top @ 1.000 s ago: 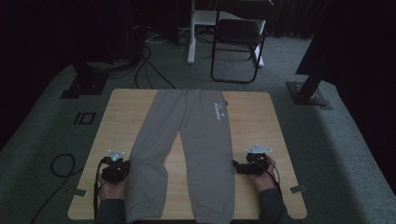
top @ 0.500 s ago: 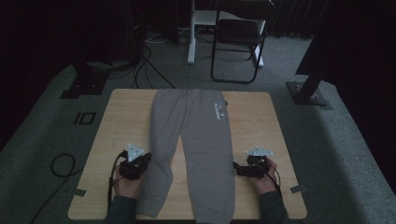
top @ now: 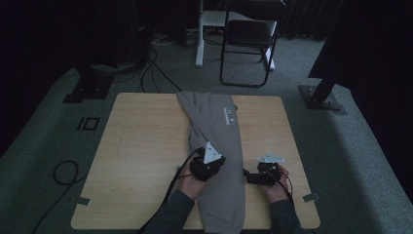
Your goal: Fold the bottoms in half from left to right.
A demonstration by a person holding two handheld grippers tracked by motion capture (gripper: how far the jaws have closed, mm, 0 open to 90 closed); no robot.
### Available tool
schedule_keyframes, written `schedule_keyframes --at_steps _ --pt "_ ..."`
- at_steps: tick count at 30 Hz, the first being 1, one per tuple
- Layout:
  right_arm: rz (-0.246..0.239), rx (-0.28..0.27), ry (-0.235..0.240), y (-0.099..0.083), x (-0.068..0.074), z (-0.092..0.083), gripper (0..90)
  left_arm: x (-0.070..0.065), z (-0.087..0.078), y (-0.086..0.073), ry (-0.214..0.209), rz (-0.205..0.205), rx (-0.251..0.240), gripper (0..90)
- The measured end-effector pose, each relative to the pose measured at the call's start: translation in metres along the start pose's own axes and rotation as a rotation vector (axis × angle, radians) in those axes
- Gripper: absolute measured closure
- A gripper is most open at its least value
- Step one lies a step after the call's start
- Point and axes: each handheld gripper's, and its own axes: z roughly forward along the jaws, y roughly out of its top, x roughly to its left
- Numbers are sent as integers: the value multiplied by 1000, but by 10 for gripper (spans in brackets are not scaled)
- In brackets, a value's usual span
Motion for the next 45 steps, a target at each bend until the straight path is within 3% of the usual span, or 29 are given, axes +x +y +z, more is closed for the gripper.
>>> schedule_keyframes --at_steps 4,7,9,16,19,21,24,27,28,30,34,41,45 --pt "6 -8 -6 0 -1 -1 197 -11 25 -2 -89 -27 39 891" --pt "11 -14 -11 -1 -3 -2 238 -10 40 -13 -122 -55 73 879" --pt "18 -14 -19 0 -4 -2 266 -5 41 -19 -154 -91 71 798" --pt "24 -16 -27 1 -3 -1 294 13 22 -27 -97 -108 55 773" --pt "22 -13 -27 2 -2 -1 301 15 19 -30 -53 -79 67 741" --pt "16 -9 -21 3 -2 -1 341 16 16 -32 -15 -58 75 719" --pt "12 -6 -20 5 2 -2 450 21 9 -38 10 -63 76 697" --pt "0 -51 -5 11 12 -9 498 30 0 -46 68 -69 81 676" --pt "0 -51 -5 11 12 -9 498 30 0 -46 68 -69 81 674" --pt "-8 -87 33 17 22 -15 515 41 -8 -55 91 -107 87 673" --pt "-36 -104 81 24 41 -15 533 53 -18 -71 146 -137 105 660" --pt "-75 -103 93 36 62 -7 554 74 -32 -98 206 -225 136 664" --pt "-112 -63 87 38 69 0 539 81 -29 -109 220 -252 182 673"
